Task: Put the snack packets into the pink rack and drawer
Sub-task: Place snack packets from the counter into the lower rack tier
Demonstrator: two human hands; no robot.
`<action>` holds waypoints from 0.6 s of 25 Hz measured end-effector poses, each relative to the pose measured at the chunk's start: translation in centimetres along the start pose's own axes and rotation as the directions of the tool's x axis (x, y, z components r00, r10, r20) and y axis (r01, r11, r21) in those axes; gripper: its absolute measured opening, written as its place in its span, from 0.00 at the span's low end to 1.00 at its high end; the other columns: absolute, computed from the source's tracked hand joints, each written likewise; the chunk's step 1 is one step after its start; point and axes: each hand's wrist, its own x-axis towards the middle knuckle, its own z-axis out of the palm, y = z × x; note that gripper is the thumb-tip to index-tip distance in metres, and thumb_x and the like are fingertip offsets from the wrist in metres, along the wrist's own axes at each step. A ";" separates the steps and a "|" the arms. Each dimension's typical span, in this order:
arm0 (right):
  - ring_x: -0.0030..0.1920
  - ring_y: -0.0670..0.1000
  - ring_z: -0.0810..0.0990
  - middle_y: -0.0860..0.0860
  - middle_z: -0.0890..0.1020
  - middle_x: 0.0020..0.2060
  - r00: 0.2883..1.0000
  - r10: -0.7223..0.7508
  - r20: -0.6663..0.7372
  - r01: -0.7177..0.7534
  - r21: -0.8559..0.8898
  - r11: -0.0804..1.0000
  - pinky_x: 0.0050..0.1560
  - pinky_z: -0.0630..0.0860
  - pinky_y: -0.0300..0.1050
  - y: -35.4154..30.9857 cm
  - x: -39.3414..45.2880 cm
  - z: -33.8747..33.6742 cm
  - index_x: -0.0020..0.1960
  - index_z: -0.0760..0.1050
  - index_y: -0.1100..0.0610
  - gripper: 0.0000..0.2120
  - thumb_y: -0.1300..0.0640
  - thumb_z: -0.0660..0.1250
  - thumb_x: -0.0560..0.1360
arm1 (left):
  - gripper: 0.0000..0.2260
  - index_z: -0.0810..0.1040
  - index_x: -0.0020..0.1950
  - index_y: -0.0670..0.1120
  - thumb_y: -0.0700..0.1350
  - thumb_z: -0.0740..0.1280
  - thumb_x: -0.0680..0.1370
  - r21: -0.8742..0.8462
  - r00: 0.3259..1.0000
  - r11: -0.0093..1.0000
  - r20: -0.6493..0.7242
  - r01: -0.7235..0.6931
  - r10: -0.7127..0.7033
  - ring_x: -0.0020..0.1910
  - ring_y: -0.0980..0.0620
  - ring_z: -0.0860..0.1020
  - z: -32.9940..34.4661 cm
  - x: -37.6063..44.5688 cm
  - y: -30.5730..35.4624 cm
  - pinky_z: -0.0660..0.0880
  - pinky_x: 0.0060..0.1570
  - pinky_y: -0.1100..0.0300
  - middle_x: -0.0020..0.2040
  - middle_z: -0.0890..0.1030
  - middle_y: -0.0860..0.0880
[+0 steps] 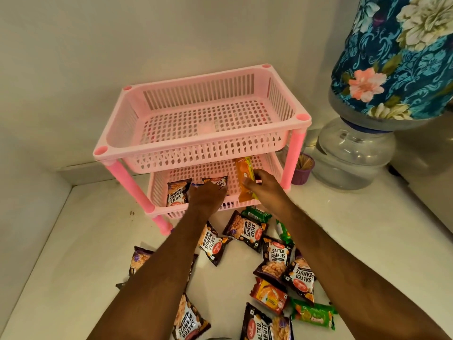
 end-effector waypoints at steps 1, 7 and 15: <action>0.45 0.39 0.85 0.42 0.84 0.47 1.000 -0.004 -0.013 0.003 -0.023 1.000 0.45 0.78 0.35 -0.5 0.9 0.2 0.54 0.79 0.48 0.05 0.50 0.70 0.79 | 0.19 0.72 0.73 0.54 0.55 0.52 0.85 0.006 0.999 1.000 -0.042 -0.019 0.020 0.69 0.44 0.73 0.1 -0.4 -0.3 0.63 0.70 0.40 0.69 0.76 0.47; 0.42 0.44 0.87 0.46 0.84 0.44 0.996 0.066 -0.059 -0.074 -0.152 0.986 0.33 0.78 0.31 -1.3 6.1 1.2 0.52 0.78 0.51 0.02 0.56 0.68 0.79 | 0.19 0.77 0.68 0.47 0.55 0.60 0.82 -0.230 0.872 0.965 -0.490 -0.123 -0.006 0.64 0.46 0.77 3.2 -5.0 -0.8 0.67 0.67 0.48 0.64 0.81 0.49; 0.67 0.61 0.75 0.55 0.78 0.63 0.962 0.260 -0.089 -0.234 -0.760 0.606 0.72 0.58 0.62 1.0 8.5 2.2 0.66 0.69 0.56 0.23 0.44 0.66 0.78 | 0.31 0.58 0.82 0.49 0.54 0.62 0.80 -0.245 0.905 0.968 -0.422 -0.055 -0.056 0.82 0.46 0.56 7.1 -9.0 0.0 0.57 0.78 0.40 0.82 0.59 0.48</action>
